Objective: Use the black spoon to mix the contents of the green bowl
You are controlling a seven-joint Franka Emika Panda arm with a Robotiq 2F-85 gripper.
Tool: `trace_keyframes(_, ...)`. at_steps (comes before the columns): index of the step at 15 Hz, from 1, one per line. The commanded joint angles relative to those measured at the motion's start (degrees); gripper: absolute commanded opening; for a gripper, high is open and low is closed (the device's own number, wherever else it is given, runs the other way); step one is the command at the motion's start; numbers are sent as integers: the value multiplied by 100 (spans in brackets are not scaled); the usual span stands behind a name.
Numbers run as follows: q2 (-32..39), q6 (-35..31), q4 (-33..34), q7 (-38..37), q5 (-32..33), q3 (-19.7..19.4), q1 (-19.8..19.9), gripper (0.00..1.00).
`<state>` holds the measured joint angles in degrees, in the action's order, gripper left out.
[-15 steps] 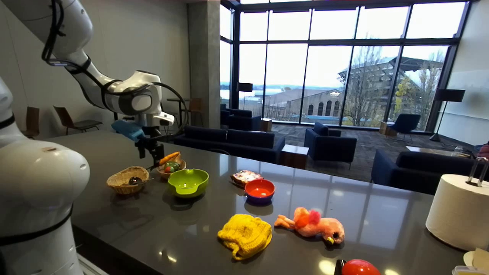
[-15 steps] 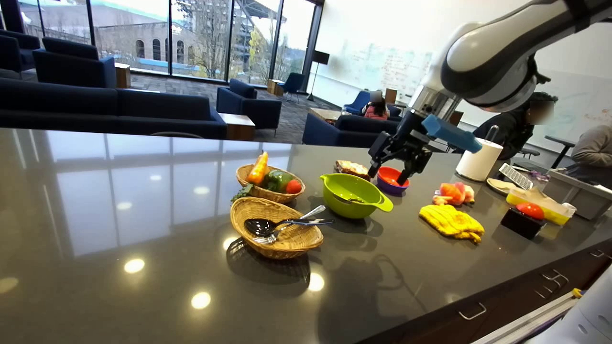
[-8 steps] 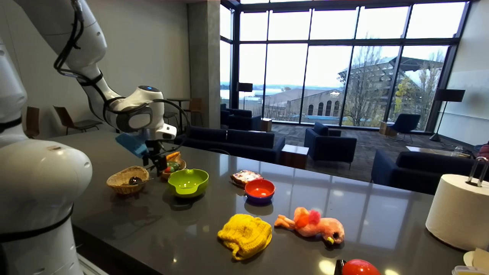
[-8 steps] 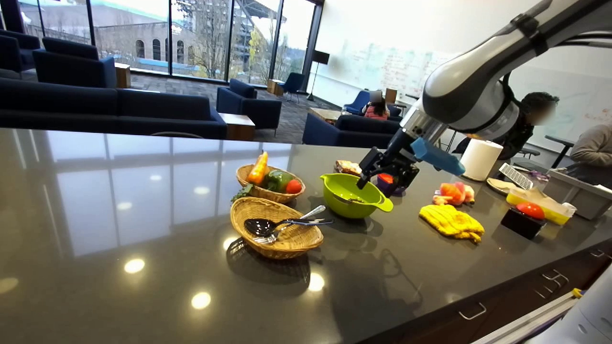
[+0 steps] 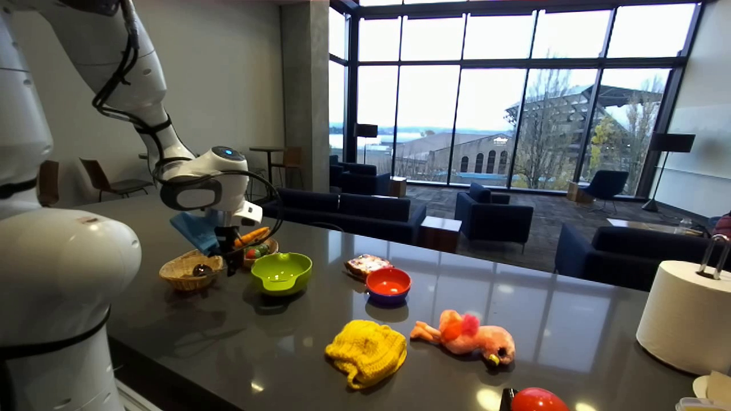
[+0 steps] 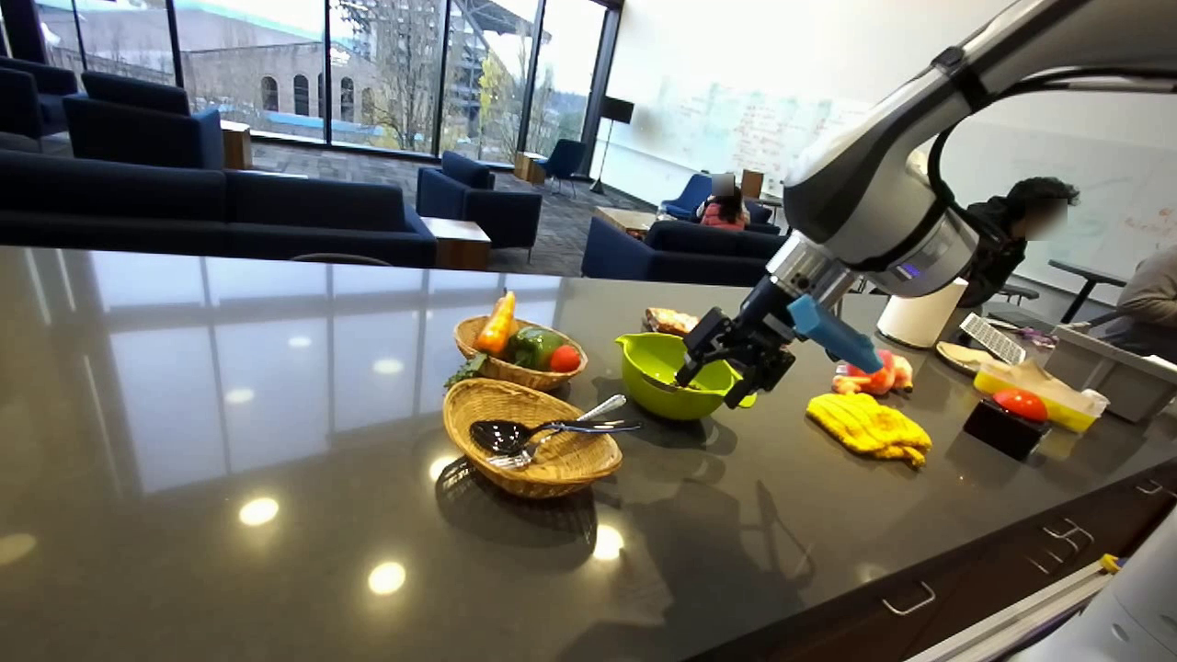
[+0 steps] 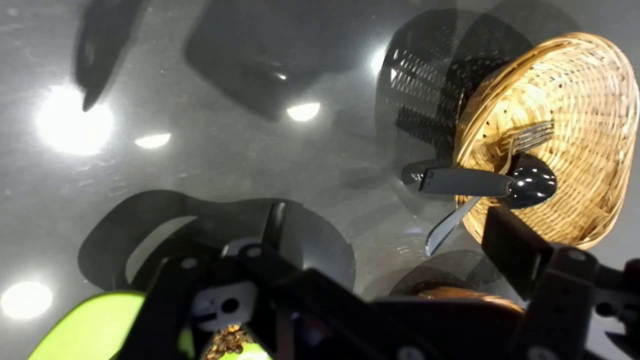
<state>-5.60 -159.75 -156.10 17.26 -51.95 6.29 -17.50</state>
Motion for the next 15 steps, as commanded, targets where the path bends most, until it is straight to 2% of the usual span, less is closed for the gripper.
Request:
trace_keyframes(1, 323, 16, 165, 791, -664, -74, -51, 100)
trace_keyframes(6, 892, 178, 570, 1681, -1308, -46, 38, 100)
trace_keyframes(15, 1486, 553, 1151, 2250, -1422, -15, 224, 100)
